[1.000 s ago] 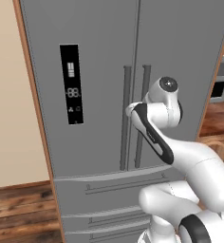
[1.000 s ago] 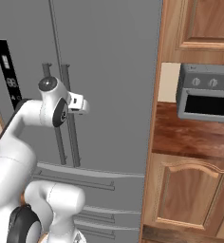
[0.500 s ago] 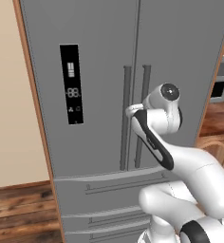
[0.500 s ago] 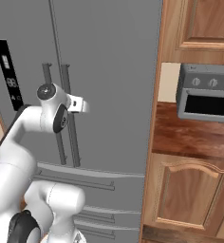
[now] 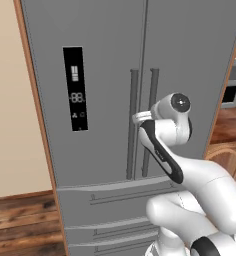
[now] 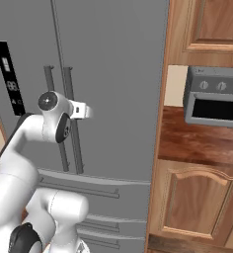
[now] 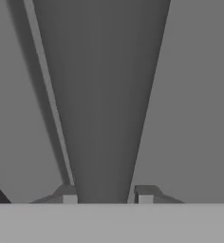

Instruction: Retrieve a lemon from the fridge and place it on the cutting board with the fish.

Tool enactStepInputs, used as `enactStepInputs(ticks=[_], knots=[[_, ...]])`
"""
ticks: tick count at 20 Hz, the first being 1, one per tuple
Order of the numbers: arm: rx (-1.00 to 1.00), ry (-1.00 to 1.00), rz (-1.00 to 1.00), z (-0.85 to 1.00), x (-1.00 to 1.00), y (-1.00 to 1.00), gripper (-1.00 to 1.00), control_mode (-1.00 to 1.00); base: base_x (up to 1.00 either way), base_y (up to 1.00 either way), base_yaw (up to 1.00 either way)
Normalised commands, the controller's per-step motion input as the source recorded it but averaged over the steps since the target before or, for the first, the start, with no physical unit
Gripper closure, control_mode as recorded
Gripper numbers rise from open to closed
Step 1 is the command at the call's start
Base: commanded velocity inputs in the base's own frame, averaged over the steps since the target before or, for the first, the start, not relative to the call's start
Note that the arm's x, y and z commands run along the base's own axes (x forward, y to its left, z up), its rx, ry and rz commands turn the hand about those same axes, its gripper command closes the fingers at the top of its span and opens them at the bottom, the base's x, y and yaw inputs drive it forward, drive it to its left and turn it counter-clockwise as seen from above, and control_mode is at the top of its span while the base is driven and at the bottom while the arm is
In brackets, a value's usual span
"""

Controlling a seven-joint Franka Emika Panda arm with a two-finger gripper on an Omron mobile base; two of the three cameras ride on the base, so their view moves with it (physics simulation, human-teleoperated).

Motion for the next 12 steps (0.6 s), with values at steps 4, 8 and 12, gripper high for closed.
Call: enactStepInputs(ticks=[4,8,12], knots=[[0.00,0.00,0.00,0.00,-0.02,0.00,1.00,-1.00,0.00,0.00,0.00],[0.00,0.00,0.00,0.01,-0.65,-0.37,1.00,-1.00,0.00,0.00,0.00],[0.07,-0.01,0.00,0.00,-0.87,-0.79,1.00,-1.00,0.00,0.00,0.00]])
